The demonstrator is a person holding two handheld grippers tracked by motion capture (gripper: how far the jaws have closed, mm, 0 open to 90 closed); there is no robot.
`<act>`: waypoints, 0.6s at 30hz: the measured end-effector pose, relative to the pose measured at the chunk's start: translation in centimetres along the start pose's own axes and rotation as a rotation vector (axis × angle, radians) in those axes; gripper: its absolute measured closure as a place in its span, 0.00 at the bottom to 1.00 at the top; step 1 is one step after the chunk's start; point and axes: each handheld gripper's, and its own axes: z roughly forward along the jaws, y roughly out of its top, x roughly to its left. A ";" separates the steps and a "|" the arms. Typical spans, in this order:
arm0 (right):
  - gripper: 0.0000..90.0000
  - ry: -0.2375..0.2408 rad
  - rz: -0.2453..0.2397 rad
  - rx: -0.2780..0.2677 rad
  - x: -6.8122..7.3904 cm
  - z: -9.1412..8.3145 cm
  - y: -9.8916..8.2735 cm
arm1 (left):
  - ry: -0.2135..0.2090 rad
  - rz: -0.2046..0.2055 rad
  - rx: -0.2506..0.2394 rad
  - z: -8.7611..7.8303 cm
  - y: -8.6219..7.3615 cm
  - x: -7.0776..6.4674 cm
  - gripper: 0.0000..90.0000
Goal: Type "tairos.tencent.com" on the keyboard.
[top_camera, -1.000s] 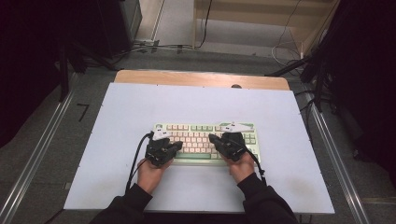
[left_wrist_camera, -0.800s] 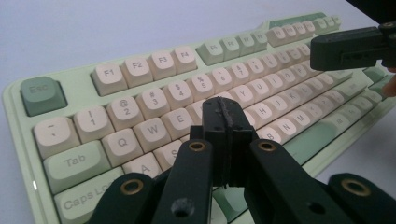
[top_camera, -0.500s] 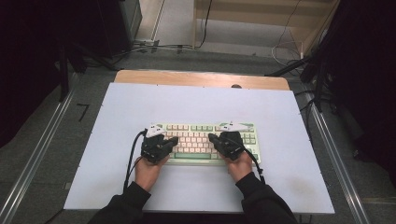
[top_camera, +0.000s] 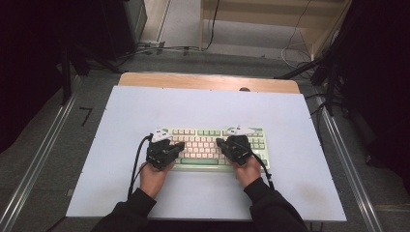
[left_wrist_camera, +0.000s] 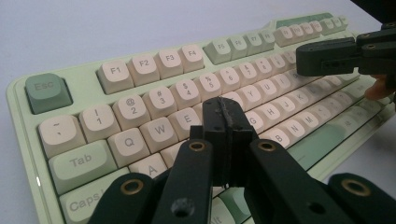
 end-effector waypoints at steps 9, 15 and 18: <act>0.98 -0.001 0.002 0.048 0.1 0.5 0.1 | 0.001 -0.001 -0.001 0.0 0.0 0.0 1.00; 0.98 0.009 -0.007 0.010 0.5 -0.2 0.3 | 0.003 -0.002 -0.003 -0.1 0.0 0.1 1.00; 0.98 0.014 -0.010 0.001 0.6 -0.5 0.4 | 0.003 -0.003 -0.004 -0.1 0.0 0.1 1.00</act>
